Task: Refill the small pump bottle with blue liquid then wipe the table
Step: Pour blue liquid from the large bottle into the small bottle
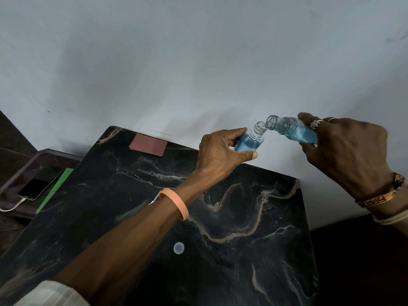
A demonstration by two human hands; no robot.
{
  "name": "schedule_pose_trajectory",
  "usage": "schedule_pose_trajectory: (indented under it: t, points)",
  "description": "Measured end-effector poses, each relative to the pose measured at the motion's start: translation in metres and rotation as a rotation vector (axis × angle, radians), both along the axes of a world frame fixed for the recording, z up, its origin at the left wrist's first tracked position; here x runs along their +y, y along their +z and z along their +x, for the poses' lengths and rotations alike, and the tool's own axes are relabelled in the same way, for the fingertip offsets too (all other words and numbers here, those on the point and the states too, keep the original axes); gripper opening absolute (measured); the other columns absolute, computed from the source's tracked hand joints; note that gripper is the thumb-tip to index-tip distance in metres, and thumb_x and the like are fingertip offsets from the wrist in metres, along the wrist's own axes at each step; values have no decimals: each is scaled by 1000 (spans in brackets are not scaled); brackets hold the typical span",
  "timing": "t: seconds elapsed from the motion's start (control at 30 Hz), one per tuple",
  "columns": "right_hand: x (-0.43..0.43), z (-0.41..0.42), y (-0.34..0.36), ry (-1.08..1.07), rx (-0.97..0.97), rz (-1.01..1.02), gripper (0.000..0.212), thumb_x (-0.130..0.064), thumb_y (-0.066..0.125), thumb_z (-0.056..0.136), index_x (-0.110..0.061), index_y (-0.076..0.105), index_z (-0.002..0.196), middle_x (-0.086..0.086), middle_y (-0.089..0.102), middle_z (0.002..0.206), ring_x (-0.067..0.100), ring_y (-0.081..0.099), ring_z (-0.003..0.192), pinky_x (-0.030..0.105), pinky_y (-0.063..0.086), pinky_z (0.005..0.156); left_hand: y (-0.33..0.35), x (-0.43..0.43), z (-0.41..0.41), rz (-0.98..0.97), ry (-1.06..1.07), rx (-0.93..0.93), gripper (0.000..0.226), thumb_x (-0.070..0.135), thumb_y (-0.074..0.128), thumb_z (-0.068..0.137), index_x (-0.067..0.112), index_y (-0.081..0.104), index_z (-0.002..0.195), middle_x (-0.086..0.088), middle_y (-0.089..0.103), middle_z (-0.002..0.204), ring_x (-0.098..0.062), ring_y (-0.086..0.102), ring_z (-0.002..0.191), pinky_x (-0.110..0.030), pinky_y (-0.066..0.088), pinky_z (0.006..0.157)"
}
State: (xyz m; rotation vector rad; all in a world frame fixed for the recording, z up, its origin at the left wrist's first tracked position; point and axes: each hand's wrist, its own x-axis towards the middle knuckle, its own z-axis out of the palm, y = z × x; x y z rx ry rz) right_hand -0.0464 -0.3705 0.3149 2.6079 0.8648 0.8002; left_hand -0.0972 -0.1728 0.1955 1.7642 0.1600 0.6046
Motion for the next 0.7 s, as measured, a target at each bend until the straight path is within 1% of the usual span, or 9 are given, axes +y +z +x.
schedule_pose_trajectory:
  t: [0.2, 0.33, 0.43, 0.53, 0.63, 0.67, 0.7]
  points:
    - [0, 0, 0, -2, 1, 2, 46, -17, 75, 79, -15, 66, 124, 14, 66, 68, 38, 60, 56, 26, 31, 52, 2, 0, -1, -1, 6, 9, 58, 31, 91, 65, 23, 72, 118, 10, 74, 110, 0, 70, 90, -29, 59, 84]
    - [0, -1, 0, -4, 4, -6, 46, -16, 74, 79, -14, 67, 124, 13, 64, 66, 37, 59, 54, 25, 28, 52, 2, 0, -1, 2, 8, 10, 56, 32, 91, 64, 24, 72, 117, 11, 75, 108, 0, 70, 89, -31, 60, 83]
    - [0, 0, 1, -6, 3, -13, 46, -18, 73, 81, -14, 66, 126, 13, 64, 65, 36, 59, 54, 25, 28, 53, 2, -1, -1, -1, 6, 1, 56, 32, 91, 64, 25, 72, 116, 12, 75, 107, 0, 71, 88, -33, 60, 83]
    - [0, 0, 1, 2, 7, -2, 45, -17, 74, 79, -15, 67, 124, 13, 64, 65, 37, 60, 56, 26, 30, 52, 2, -1, -2, -4, 3, -13, 53, 32, 91, 63, 27, 73, 113, 16, 74, 104, -1, 71, 87, -35, 60, 82]
    - [0, 0, 0, 1, 10, -9, 46, -17, 74, 78, -15, 67, 124, 13, 64, 66, 37, 60, 56, 25, 29, 53, 3, -1, -3, 9, -2, -22, 54, 33, 91, 63, 32, 71, 113, 26, 69, 106, 1, 70, 85, -32, 60, 81]
    - [0, 0, -1, -2, 9, -13, 47, -18, 74, 78, -15, 67, 124, 13, 65, 67, 37, 60, 56, 25, 28, 53, 3, -1, -3, 9, -3, -23, 55, 33, 91, 63, 33, 70, 113, 27, 68, 106, 2, 70, 85, -31, 60, 80]
    - [0, 0, -1, -6, 7, -15, 47, -18, 74, 79, -15, 66, 125, 13, 65, 67, 37, 61, 57, 25, 27, 53, 2, -1, -3, 7, -1, -21, 54, 33, 91, 62, 32, 71, 113, 25, 70, 106, 2, 70, 85, -31, 60, 80]
